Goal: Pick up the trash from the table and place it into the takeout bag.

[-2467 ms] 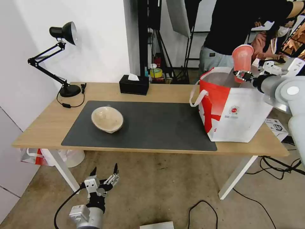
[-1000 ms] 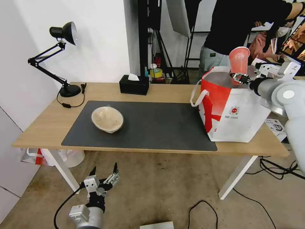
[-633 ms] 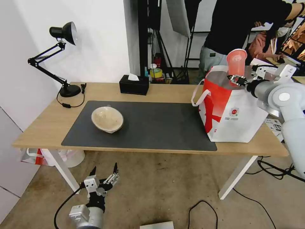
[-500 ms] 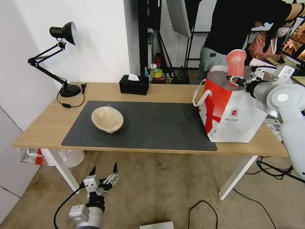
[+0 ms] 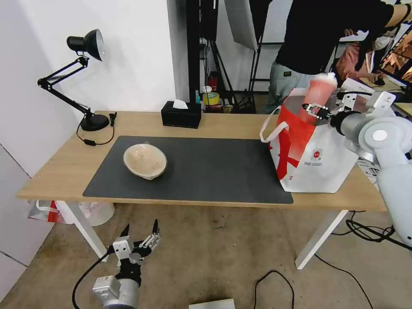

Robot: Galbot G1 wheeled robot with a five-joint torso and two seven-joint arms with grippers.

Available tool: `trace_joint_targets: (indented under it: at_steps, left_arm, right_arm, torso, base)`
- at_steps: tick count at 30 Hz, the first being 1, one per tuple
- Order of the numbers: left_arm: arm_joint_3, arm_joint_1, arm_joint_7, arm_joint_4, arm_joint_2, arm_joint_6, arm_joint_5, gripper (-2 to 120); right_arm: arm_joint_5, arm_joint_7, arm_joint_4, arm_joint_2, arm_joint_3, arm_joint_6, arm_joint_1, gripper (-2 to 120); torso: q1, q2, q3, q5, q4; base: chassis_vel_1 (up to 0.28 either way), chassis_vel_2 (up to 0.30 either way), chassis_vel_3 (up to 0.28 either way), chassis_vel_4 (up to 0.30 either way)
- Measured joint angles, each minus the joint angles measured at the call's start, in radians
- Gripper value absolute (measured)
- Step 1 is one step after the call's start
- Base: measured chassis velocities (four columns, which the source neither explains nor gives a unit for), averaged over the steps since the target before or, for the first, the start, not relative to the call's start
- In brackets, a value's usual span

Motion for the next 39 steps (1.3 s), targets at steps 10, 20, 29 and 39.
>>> trace_joint_targets:
  at_steps: [10,20,29,39]
  left_arm:
    - [0.000,-0.004,0.000,0.001,-0.003,0.000,0.000,100]
    - [-0.006,-0.009,-0.001,0.001,0.001,0.002,-0.007,100]
    - [-0.011,-0.012,-0.002,-0.003,0.007,0.003,-0.017,100]
    - [-0.013,-0.009,-0.002,-0.021,0.006,0.004,-0.019,100]
  right_arm:
    - [-0.007,0.000,-0.005,0.000,-0.007,0.001,0.012,100]
    - [-0.011,-0.009,0.000,-0.010,-0.011,0.002,0.027,100]
    - [-0.097,-0.194,0.033,-0.042,0.010,0.214,0.003,100]
    - [-0.225,-0.330,0.145,-0.078,0.015,0.601,-0.073,100]
  torso:
    - [0.000,0.000,0.000,0.0001,0.0000]
    - [0.000,0.000,0.000,0.0002,0.0000]
    - [0.000,0.000,0.000,0.0002,0.0000]
    - [0.000,0.000,0.000,0.0002,-0.0001]
  base:
    - [0.000,0.000,0.000,0.000]
    - [0.000,0.000,0.000,0.000]
    - [0.000,0.000,0.000,0.000]
    - [0.000,0.000,0.000,0.000]
